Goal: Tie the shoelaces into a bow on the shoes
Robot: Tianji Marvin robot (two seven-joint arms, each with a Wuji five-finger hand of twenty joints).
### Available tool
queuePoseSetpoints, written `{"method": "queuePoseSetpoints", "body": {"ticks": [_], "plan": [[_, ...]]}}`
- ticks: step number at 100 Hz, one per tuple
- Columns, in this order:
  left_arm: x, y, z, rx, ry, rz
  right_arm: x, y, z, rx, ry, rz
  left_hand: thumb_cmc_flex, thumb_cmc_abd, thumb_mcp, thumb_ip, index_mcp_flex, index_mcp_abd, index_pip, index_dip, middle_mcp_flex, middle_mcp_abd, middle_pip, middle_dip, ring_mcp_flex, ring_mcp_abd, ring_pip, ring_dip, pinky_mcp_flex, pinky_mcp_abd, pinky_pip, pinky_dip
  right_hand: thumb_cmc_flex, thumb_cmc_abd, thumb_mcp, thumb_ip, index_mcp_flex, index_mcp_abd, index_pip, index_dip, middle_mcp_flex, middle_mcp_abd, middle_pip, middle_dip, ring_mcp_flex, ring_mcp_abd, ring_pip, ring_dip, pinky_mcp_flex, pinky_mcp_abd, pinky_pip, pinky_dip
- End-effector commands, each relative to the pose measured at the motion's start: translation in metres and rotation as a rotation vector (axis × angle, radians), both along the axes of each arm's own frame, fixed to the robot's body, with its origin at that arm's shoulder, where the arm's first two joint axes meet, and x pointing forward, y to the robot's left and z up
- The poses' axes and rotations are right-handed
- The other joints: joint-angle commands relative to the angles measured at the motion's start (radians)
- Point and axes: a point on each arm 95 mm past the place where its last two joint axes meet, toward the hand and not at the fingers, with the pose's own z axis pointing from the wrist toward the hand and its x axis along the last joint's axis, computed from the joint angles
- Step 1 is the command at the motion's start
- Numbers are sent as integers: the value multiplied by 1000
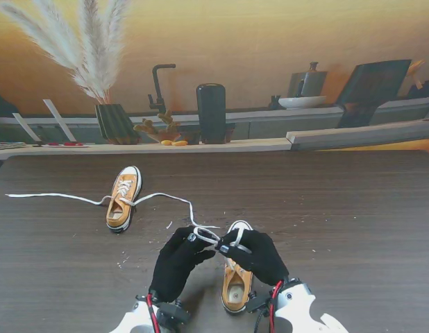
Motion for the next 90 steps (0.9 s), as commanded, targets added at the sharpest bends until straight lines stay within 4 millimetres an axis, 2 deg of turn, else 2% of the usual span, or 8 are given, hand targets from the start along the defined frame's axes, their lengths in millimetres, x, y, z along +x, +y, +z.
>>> {"method": "queuePoseSetpoints", "body": {"ticks": [1, 14, 25, 34, 51, 68, 76, 90], "plan": [[1, 0, 4, -7, -16, -1, -2, 0, -2, -5, 11, 12, 64, 30, -28, -23, 59, 4, -29, 2, 52, -18, -20, -17, 35, 2, -15, -23, 0, -26, -9, -3, 27, -17, 36, -38, -7, 7, 20, -17, 93, 170, -9, -12, 5, -179, 66, 36, 20, 9, 287, -6], [2, 0, 4, -14, -27, -3, -2, -1, -2, -5, 12, 13, 84, 35, -31, -24, 91, 24, -61, -25, 75, -14, -35, -29, 38, 5, -21, -26, -5, -19, -29, -7, 27, -16, 36, -38, -8, 8, 21, -19, 93, 170, -9, -12, 5, -179, 66, 36, 20, 10, 287, -7], [3, 0, 5, -35, -34, -18, -2, 0, -3, -5, 13, 14, 76, 40, -35, -17, 69, -1, -53, -4, 59, -21, -39, -24, 29, -2, -35, -32, -12, -24, -55, -11, 28, -15, 35, -38, -8, 7, 23, -20, 93, 170, -9, -12, 5, -179, 66, 36, 20, 10, 287, -7], [3, 0, 5, -72, -20, -25, -2, 0, -4, -6, 14, 16, 27, 3, 6, 8, 37, -24, -15, 37, 29, -16, -29, -30, 18, -3, -46, -30, -23, -26, -105, -7, 30, -17, 35, -38, -8, 9, 24, -21, 93, 170, -9, -12, 5, -179, 66, 36, 20, 10, 287, -7], [3, -3, 6, -129, 7, -26, -2, -1, -5, -6, 15, 15, -70, -57, 127, 46, -11, -8, 83, 135, -16, -4, -32, -152, -16, -11, -104, -58, -30, -28, -269, 2, 31, -18, 34, -39, -8, 5, 27, -21, 93, 170, -9, -12, 5, -179, 66, 36, 20, 10, 287, -8], [4, -4, 6, -147, -8, -51, -2, -2, -5, -8, 15, 16, -168, -86, 253, 93, -67, 11, 174, 249, -21, 13, 34, -92, 5, -20, -89, -41, -18, -23, -326, 36, 33, -20, 34, -40, -9, 2, 30, -22, 93, 170, -9, -11, 5, -179, 66, 36, 20, 10, 287, -8], [4, -5, 6, -161, -14, -66, -2, -2, -5, -7, 15, 16, -189, -91, 275, 116, -71, 13, 186, 258, 2, 35, 33, -89, 38, 0, -74, -36, -3, -4, -342, 36, 33, -20, 33, -40, -9, 1, 31, -23, 93, 170, -9, -11, 5, -179, 66, 36, 20, 10, 287, -8], [5, -8, 6, -204, 12, -60, -2, -2, -6, -7, 17, 21, -230, -116, 298, 101, -86, 16, 142, 223, 51, 76, -45, -149, 54, 31, -100, -63, 25, 17, -390, 41, 34, -20, 32, -41, -9, -1, 33, -24, 93, 170, -9, -11, 5, -179, 66, 36, 20, 10, 287, -8]]}}
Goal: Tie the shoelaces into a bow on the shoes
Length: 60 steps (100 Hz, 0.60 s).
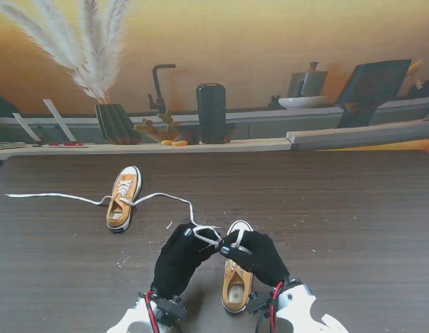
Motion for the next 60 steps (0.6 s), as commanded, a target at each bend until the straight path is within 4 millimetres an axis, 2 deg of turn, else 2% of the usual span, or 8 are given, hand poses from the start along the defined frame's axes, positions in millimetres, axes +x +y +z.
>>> {"method": "queuePoseSetpoints", "body": {"ticks": [1, 11, 30, 33, 40, 49, 51, 60], "plan": [[0, -4, 4, -16, -4, -8, -2, 0, -3, -6, 10, 16, -79, -75, 16, 1, -36, -26, -1, -3, 30, 13, -34, -39, 42, 7, 1, -26, 26, 15, -19, 28, 34, -19, 32, -41, -8, 1, 27, -21, 93, 170, -9, -11, 5, -179, 66, 36, 20, 10, 287, -7], [1, -5, 3, -18, -2, -6, -2, -1, -3, -7, 9, 19, -148, -99, -35, -39, -39, -37, 1, 13, 42, 9, -47, -52, 60, 4, 1, -28, 50, 21, -17, 40, 35, -18, 32, -41, -9, 4, 27, -22, 93, 170, -9, -11, 5, -179, 66, 36, 19, 11, 287, -8], [3, -8, 5, 8, -2, 23, -2, -1, -3, -9, 9, 23, -81, -205, -10, -80, 9, -94, 48, -1, 180, -16, -47, -97, 173, -14, 51, -28, 111, 36, 156, 69, 34, -19, 31, -41, -9, 3, 29, -23, 93, 170, -9, -11, 5, -179, 66, 36, 19, 11, 287, -9], [3, -8, 5, 12, 0, 27, -2, -2, -4, -10, 10, 23, -72, -224, -2, -86, 14, -92, 54, -13, 211, -11, -47, -108, 210, -7, 67, -29, 126, 42, 207, 62, 34, -19, 32, -41, -9, 5, 29, -23, 93, 170, -9, -11, 5, -179, 66, 36, 19, 11, 287, -9], [3, -8, 5, 20, 2, 34, -2, -2, -4, -11, 11, 24, -75, -261, 42, -112, 18, -86, 76, -40, 259, -9, -43, -134, 280, -5, 102, -40, 156, 53, 348, -17, 34, -19, 31, -41, -9, 4, 28, -24, 93, 170, -9, -11, 5, -179, 66, 36, 19, 12, 287, -9], [4, -8, 5, 40, 8, 55, -2, -2, -4, -11, 13, 24, -40, -315, 89, -131, 16, -95, 93, -57, 313, -24, -25, -140, 367, -15, 151, -35, 211, 55, 457, -40, 34, -20, 32, -41, -9, 5, 29, -24, 93, 169, -10, -12, 5, -179, 66, 36, 19, 12, 287, -9], [5, -8, 5, 46, 9, 61, -2, -2, -4, -11, 13, 24, -33, -325, 106, -138, 13, -99, 101, -63, 324, -33, -28, -98, 382, -17, 161, -41, 220, 53, 486, -72, 35, -20, 32, -41, -9, 5, 29, -24, 93, 169, -10, -12, 5, -179, 66, 36, 19, 12, 287, -9], [6, -8, 5, 66, 10, 78, -2, -2, -5, -12, 13, 24, 6, -353, 167, -153, 5, -115, 102, -73, 398, -57, -90, 11, 430, -24, 195, -42, 256, 48, 548, -110, 33, -19, 32, -41, -9, 5, 29, -24, 93, 169, -11, -12, 5, -179, 66, 36, 19, 12, 287, -10]]}}
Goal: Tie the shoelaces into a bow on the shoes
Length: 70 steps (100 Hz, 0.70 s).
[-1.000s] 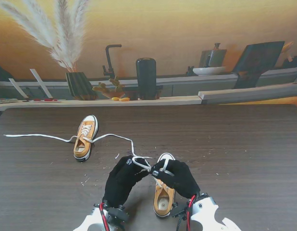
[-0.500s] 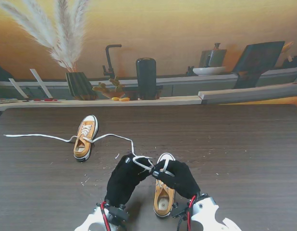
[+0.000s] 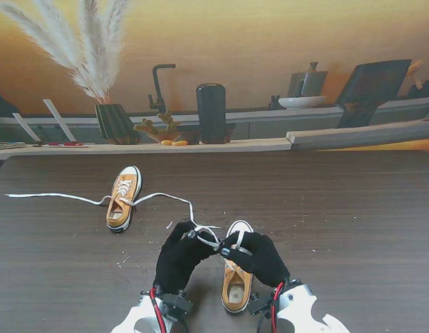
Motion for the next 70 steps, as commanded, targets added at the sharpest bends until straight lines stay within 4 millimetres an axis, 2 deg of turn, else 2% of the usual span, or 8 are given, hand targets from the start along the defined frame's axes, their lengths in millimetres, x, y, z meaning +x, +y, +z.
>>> {"method": "queuePoseSetpoints", "body": {"ticks": [1, 11, 22, 31, 39, 50, 61, 70], "plan": [[1, -3, 6, -12, -24, -8, -1, 0, -2, -5, 9, 14, 70, -56, 24, -26, 2, -115, 20, -27, 98, -47, -75, 95, 69, -25, 48, -25, 42, 23, 70, -34, 34, -18, 33, -30, -9, 4, 20, -16, 93, 169, -11, -12, 5, -179, 66, 36, 19, 12, 287, -9], [2, -1, 6, -1, -14, 16, -1, 0, -3, -1, 11, 10, 164, -20, -41, -24, 17, -123, -39, -99, 204, -61, -171, 149, 122, -35, 78, -26, 84, 20, 117, -45, 31, -17, 32, -30, -9, 1, 19, -17, 93, 173, -18, -15, 4, -162, 59, 35, 17, 15, 287, -18], [2, 1, 5, 10, -13, 31, -1, 0, -3, 4, 14, 0, 185, 12, -51, -24, 116, -81, -285, -399, 213, -43, -147, 102, 153, -35, 76, -41, 106, 14, 134, -64, 26, -17, 25, -33, -10, -22, 24, -15, 92, 178, -35, -21, 3, -135, 47, 33, 13, 22, 287, -43], [3, 2, 5, 8, -15, 35, -1, 0, -4, 16, 17, -13, 231, 73, -90, -23, 238, -80, -333, -495, 163, -29, -96, 119, 111, -29, 74, -34, 65, 0, 119, -80, 15, -15, 16, -38, -13, -64, 33, -18, 58, 182, -63, -20, 0, -68, -2, 24, 7, 31, 249, -97], [3, 4, 4, -13, -22, 28, -2, 0, -4, 28, 22, -15, 331, 171, -229, 8, 236, -82, -359, -486, 71, -19, -28, 247, 18, -29, 106, 21, -7, -18, 97, -56, 24, -19, -4, -44, -26, -125, 67, -28, -1, 189, -88, -17, -7, 27, -79, 15, -5, 79, 169, -142], [2, 5, 4, -37, -38, 12, -2, -1, -3, 37, 27, -17, 392, 254, -314, 19, 179, -99, -315, -412, -37, -21, 56, 407, -60, -47, 177, 73, -48, -32, 97, -20, 24, -11, -30, -45, -50, -192, 94, -39, -155, 209, -196, -65, -33, 258, -382, 8, -107, 234, -109, -246], [1, 7, 3, -38, -60, -15, -3, -2, -2, 51, 35, -18, 395, 271, -287, 53, 93, -124, -207, -277, -110, -33, 133, 529, -125, -60, 249, 125, -77, -50, 109, 11, 14, 7, -52, -42, -60, -208, 81, -28, -309, 235, -309, -156, -73, 454, -820, -115, -419, 216, -300, -225], [2, 8, 1, -26, -71, -22, -3, -3, -1, 61, 41, -20, 395, 276, -261, 63, 58, -127, -157, -199, -141, -36, 181, 581, -154, -62, 295, 167, -93, -56, 114, 31, 12, 0, -37, -46, -58, -215, 93, -29, -394, 243, -361, -225, -119, 508, -1069, -170, -582, 189, -404, -207]]}}
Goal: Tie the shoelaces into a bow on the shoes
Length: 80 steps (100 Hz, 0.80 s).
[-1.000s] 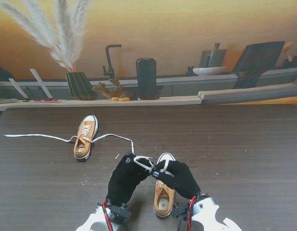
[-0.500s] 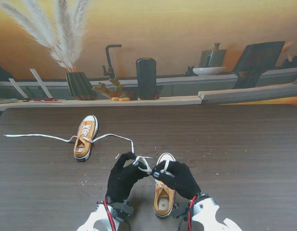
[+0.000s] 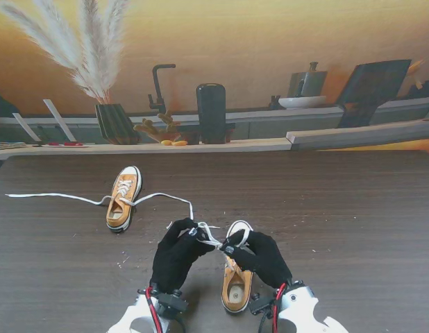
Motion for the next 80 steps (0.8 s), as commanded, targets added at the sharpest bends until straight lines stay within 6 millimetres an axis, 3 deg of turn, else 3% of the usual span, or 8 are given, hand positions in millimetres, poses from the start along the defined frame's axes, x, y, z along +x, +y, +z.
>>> {"method": "queuePoseSetpoints", "body": {"ticks": [1, 13, 19, 25, 38, 42, 58, 80], "plan": [[0, 2, 0, 14, -15, -7, -2, 1, 2, 8, 6, 12, 58, 34, 20, 20, -27, -124, 55, 65, -22, -27, 53, 54, -24, -29, 51, 58, -14, -54, 18, 32, 12, -2, -13, -37, -17, -46, 33, -12, -61, 5, -36, -51, -28, 46, -126, -19, -102, -31, -65, 19], [1, 3, -1, 5, -7, 3, -3, -1, 4, 21, 18, 11, 36, 23, 77, 24, -50, -123, 103, 166, -46, -30, 152, 88, -42, -30, 106, 119, -24, -57, 21, 61, 8, 7, -1, -39, 21, -36, 55, -1, -110, 15, -92, -108, -134, 59, -238, -50, -220, -40, -171, -7], [2, 4, -1, -1, 1, 7, -3, -2, 4, 26, 30, 17, 3, 6, 118, 36, -56, -136, 121, 202, -51, -36, 188, 100, -46, -39, 128, 136, -26, -61, 28, 73, 10, 15, -4, -37, 38, -28, 58, 16, -138, 18, -115, -140, -169, 75, -314, -145, -273, -53, -229, -32], [3, 5, -2, -7, 6, 9, -4, -2, 5, 35, 40, 22, -22, -7, 157, 42, -57, -143, 127, 224, -54, -40, 210, 104, -48, -42, 138, 143, -25, -61, 34, 81, 15, 18, -7, -36, 50, -23, 62, 32, -181, 19, -144, -172, -220, 98, -403, -330, -349, -74, -305, -70], [4, 9, -4, -10, 11, 17, -4, -3, 5, 45, 51, 20, -30, -6, 167, 48, -65, -146, 133, 237, -61, -44, 222, 111, -53, -46, 148, 149, -25, -61, 40, 85, 25, 26, -8, -35, 60, -20, 65, 55, -272, 18, -210, -261, -316, 140, -557, -924, -472, -119, -466, -165], [4, 10, -5, -9, 12, 20, -4, -3, 5, 49, 54, 18, -31, -8, 168, 49, -64, -146, 132, 237, -62, -43, 222, 111, -54, -44, 147, 149, -27, -62, 40, 86, 27, 30, -8, -35, 65, -13, 66, 60, -295, 18, -235, -285, -351, 140, -598, -1022, -497, -137, -519, -193], [5, 14, -7, -8, 20, 49, -4, -1, 4, 97, 68, -26, -19, -14, 159, 36, -60, -146, 120, 230, -60, -40, 183, 88, -57, -38, 121, 132, -29, -64, 35, 85, 43, 51, 22, -28, 112, 98, 81, 107, -325, 21, -251, -299, -420, 134, -642, -1152, -538, -166, -606, -236], [7, 20, -10, -7, 26, 50, -2, -4, 6, 110, 80, -34, -12, -3, 154, 31, -61, -135, 119, 227, -60, -38, 190, 105, -58, -37, 125, 139, -33, -58, 30, 83, 45, 137, -2, 2, 134, 171, 87, 394, -331, 40, -242, -298, -425, 141, -640, -1203, -543, -164, -629, -234]]}}
